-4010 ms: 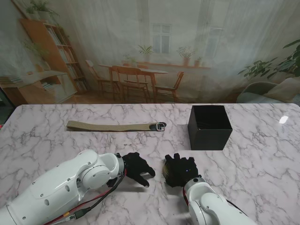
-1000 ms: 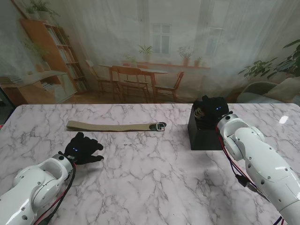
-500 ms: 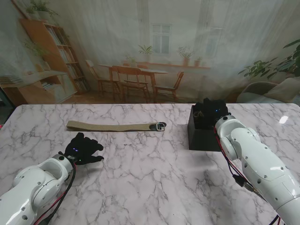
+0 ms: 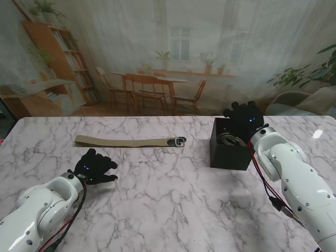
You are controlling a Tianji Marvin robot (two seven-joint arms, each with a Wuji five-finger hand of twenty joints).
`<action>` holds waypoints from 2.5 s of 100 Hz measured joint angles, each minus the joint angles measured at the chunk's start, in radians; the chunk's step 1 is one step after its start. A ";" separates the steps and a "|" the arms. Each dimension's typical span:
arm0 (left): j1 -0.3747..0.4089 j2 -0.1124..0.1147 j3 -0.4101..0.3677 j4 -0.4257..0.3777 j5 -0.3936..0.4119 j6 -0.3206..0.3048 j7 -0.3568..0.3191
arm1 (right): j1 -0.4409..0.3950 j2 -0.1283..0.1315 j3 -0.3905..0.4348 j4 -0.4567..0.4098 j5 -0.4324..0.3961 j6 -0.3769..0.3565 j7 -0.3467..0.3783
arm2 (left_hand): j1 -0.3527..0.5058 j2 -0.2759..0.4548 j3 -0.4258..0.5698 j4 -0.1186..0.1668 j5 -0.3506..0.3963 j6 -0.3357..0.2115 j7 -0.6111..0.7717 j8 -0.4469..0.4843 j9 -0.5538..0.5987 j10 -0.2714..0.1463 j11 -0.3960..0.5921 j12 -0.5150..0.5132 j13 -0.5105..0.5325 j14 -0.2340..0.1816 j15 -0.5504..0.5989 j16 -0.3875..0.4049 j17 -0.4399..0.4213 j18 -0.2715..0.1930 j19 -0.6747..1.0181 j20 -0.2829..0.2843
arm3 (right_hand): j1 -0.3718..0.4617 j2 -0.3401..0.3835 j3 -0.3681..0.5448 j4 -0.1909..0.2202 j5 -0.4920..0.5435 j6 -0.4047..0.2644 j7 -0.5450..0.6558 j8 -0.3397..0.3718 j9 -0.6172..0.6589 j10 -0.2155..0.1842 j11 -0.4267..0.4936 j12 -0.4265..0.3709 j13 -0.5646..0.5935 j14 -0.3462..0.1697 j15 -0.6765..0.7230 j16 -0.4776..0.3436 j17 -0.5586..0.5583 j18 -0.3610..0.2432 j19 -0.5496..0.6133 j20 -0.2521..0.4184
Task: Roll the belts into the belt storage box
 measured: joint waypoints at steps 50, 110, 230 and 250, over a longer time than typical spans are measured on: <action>-0.031 -0.001 -0.008 0.016 -0.006 -0.002 -0.003 | -0.294 -0.040 0.234 -0.409 0.202 -0.102 -0.087 | 0.000 0.000 0.000 0.000 0.000 0.000 -0.005 -0.010 -0.025 0.000 -0.008 -0.010 -0.013 0.000 -0.017 -0.021 -0.008 0.000 -0.012 -0.011 | 0.000 -0.003 -0.049 0.000 0.114 -0.078 -0.087 0.000 0.178 -0.087 -0.167 -0.066 0.041 0.007 -0.165 -0.062 -0.062 0.125 -0.134 -0.039; -0.053 0.000 -0.030 0.042 0.008 -0.026 0.050 | -0.440 -0.069 0.081 -0.269 0.333 -0.060 -0.371 | 0.000 0.000 0.000 0.000 0.000 -0.001 -0.011 -0.014 -0.155 0.017 -0.087 -0.064 -0.071 -0.002 -0.036 -0.045 -0.010 0.000 -0.025 -0.018 | 0.000 -0.021 -0.050 0.011 0.175 -0.085 -0.099 0.008 0.201 -0.085 -0.202 -0.062 0.052 0.007 -0.212 -0.062 -0.064 0.125 -0.145 -0.049; -0.465 0.034 0.147 0.523 -0.033 0.055 0.122 | -0.462 -0.079 0.093 -0.248 0.309 -0.005 -0.365 | 0.042 -0.033 -0.007 -0.001 -0.288 0.041 -0.215 -0.197 -0.395 0.015 -0.172 -0.212 -0.234 -0.040 -0.114 -0.182 -0.060 -0.015 -0.163 -0.096 | 0.001 -0.021 -0.037 0.011 0.175 -0.085 -0.099 0.011 0.199 -0.076 -0.202 -0.061 0.050 0.008 -0.212 -0.062 -0.083 0.121 -0.145 -0.040; -0.512 0.036 0.218 0.591 -0.055 0.110 0.131 | -0.463 -0.078 0.096 -0.248 0.308 -0.006 -0.355 | 0.065 -0.043 -0.011 0.005 -0.288 0.041 -0.217 -0.224 -0.419 0.013 -0.144 -0.238 -0.235 -0.060 -0.120 -0.216 -0.060 -0.026 -0.164 -0.108 | 0.001 -0.021 -0.038 0.011 0.175 -0.085 -0.100 0.011 0.197 -0.075 -0.202 -0.061 0.027 0.010 -0.212 -0.062 -0.095 0.121 -0.145 -0.039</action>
